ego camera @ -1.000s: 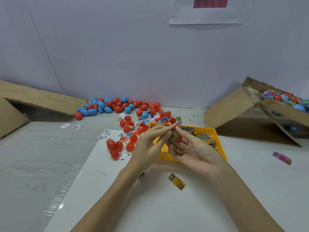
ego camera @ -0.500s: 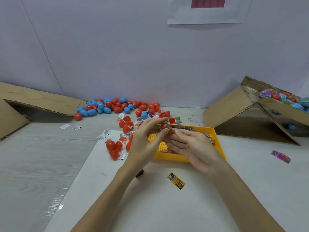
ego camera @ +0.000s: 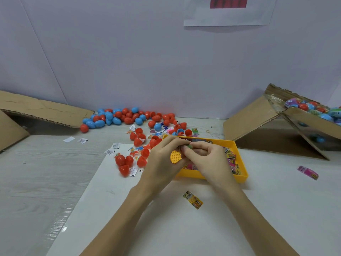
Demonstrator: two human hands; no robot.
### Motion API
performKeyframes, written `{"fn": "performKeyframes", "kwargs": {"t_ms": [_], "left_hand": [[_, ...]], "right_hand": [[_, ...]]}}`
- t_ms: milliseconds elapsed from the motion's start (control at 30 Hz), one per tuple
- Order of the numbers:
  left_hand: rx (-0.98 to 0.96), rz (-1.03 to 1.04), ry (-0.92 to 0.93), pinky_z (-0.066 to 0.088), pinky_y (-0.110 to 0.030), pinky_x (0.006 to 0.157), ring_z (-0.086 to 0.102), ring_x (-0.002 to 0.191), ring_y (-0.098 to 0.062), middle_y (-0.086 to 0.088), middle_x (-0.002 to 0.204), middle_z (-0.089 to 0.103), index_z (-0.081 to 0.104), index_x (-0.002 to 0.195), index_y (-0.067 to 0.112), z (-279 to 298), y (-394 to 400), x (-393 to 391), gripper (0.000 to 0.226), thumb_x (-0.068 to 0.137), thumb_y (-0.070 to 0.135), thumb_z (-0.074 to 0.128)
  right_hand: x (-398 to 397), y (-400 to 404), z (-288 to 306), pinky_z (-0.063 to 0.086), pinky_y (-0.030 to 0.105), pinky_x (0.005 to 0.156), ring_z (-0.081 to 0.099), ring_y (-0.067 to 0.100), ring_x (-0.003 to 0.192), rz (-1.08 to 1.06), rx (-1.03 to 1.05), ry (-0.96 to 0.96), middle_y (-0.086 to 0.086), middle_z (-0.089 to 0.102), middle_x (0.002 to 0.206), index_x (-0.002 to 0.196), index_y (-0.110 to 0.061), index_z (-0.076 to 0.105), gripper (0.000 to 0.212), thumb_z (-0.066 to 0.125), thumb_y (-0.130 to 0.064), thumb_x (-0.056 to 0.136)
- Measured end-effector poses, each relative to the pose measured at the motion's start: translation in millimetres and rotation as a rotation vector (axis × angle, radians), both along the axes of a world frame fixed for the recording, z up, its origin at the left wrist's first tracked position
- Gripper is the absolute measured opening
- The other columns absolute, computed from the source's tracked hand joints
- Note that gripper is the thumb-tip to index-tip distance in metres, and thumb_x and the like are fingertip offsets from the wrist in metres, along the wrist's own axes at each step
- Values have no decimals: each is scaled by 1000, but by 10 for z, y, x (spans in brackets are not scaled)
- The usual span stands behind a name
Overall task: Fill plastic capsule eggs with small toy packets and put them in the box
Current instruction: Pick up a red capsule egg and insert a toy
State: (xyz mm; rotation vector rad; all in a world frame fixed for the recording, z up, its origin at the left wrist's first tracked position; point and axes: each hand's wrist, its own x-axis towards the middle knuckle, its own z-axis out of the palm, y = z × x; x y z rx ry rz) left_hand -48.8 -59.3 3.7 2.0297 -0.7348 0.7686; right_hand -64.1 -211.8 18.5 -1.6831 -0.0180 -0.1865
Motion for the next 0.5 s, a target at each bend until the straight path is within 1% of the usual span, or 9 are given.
{"fn": "performKeyframes", "kwargs": {"t_ms": [67,133,300,400,500], "left_hand": [[8,35,7,58,-32,88,67,102,-18,-5,111,69,73,114,4,-4,-50,-40,38,78,0,84],[2,54,16,58,-32,88,67,100,-20,-7,109,70,73,113,2,-3,-89,-72,40,75,-5,84],[-6,68,4,57,-27,89,69,100,-19,-6,107,72,76,110,3,5,-95,-111,39,74,-8,83],[-21,86,-19,56,-23,88,69,98,-17,-6,106,74,77,108,3,-5,-117,-122,38,73,-9,83],[-25,112,-37,57,-24,84,69,94,-17,-6,104,74,78,106,3,-25,-148,-127,36,73,-8,83]], "right_hand": [[-10,43,-50,55,12,60,70,-9,79,-115,-177,-81,-16,74,80,97,-27,73,18,85,-33,83],[-15,63,-83,57,13,60,69,-10,77,-194,-266,-119,-16,72,78,95,-25,73,22,86,-36,81],[-26,78,-123,58,16,62,69,-7,72,-234,-351,-172,-14,71,72,95,-21,73,25,86,-37,80],[-37,93,-127,55,11,60,67,-8,72,-240,-370,-172,-14,70,71,93,-22,71,25,86,-38,80],[-41,100,-123,51,9,58,66,-9,74,-255,-365,-159,-14,69,70,90,-23,69,25,86,-38,79]]}}
